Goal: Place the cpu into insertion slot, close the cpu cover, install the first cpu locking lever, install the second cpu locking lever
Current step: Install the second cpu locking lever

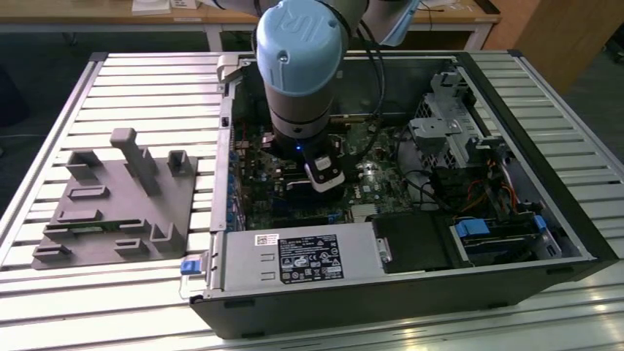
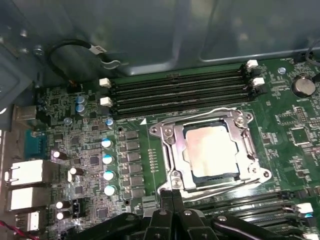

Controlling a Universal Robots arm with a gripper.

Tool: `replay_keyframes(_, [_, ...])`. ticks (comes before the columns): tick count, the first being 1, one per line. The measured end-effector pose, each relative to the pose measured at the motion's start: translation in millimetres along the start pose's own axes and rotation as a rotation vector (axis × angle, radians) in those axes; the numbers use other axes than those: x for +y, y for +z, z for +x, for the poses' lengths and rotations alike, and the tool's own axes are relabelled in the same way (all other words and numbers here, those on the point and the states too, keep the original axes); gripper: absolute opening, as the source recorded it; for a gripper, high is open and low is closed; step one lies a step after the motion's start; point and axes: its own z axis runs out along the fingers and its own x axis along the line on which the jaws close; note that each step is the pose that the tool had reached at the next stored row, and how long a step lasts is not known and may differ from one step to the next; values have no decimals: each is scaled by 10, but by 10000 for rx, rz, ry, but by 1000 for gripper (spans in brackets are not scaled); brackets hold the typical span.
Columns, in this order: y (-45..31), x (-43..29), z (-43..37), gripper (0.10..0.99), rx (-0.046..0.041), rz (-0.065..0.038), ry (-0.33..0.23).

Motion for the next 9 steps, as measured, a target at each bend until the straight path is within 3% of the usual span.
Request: replay_keyframes(9, [45,-19,16,106,37,-238,16])
